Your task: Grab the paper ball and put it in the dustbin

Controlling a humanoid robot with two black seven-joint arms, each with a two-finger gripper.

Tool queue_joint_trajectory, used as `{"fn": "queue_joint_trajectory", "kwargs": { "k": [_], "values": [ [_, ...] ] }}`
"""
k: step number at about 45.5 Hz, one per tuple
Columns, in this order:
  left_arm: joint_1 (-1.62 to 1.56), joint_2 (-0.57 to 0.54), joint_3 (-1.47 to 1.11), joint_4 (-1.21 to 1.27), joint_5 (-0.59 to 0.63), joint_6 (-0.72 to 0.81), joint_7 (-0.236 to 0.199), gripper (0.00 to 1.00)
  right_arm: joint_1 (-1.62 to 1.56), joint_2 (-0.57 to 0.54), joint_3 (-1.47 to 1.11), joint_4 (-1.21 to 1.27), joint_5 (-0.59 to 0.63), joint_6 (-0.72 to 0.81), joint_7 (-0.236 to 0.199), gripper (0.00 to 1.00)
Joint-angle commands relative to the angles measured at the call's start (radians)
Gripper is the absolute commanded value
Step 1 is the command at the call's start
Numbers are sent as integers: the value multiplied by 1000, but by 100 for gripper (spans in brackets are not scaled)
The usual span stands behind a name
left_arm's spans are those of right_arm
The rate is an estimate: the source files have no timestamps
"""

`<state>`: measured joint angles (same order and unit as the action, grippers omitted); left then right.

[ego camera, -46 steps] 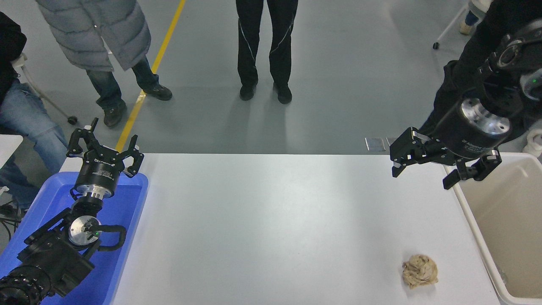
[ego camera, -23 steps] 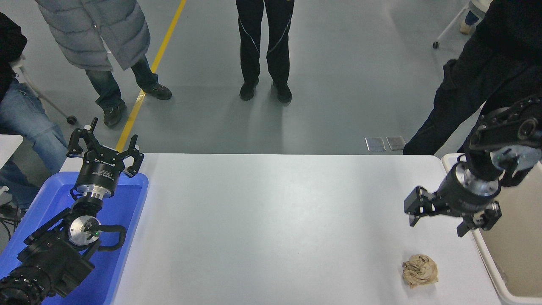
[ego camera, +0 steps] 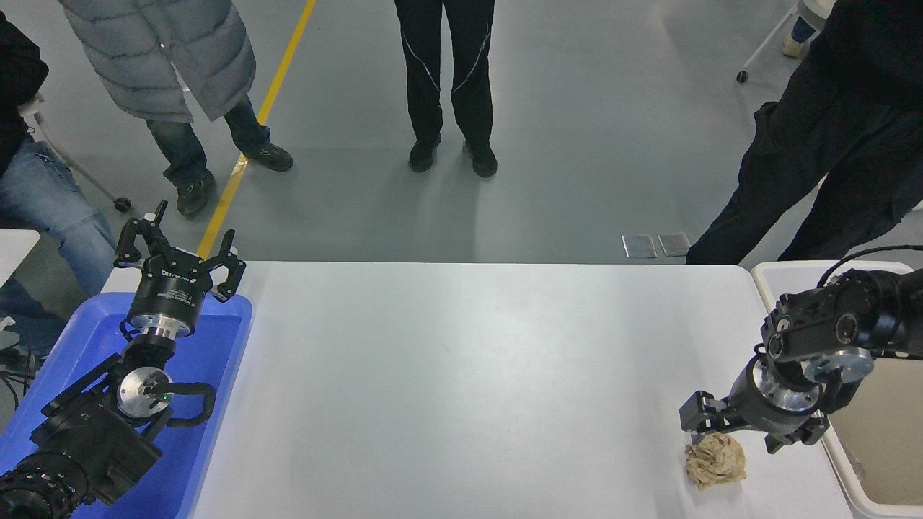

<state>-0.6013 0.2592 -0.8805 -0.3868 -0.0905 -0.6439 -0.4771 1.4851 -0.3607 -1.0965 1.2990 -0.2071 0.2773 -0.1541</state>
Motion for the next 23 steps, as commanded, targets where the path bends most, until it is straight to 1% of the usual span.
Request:
{"fn": "queue_joint_trajectory", "kwargs": {
  "k": [1, 10, 23],
  "values": [
    [0, 0, 0, 0, 0, 0, 0, 98, -89, 0, 38, -49, -46, -58, 1, 100],
    [0, 0, -2, -1, 0, 0, 0, 98, -167, 2, 38, -155, -57, -59, -1, 100],
    [0, 0, -2, 0, 0, 0, 0, 98, -183, 0, 52, -165, -51, -59, 1, 100]
  ]
}}
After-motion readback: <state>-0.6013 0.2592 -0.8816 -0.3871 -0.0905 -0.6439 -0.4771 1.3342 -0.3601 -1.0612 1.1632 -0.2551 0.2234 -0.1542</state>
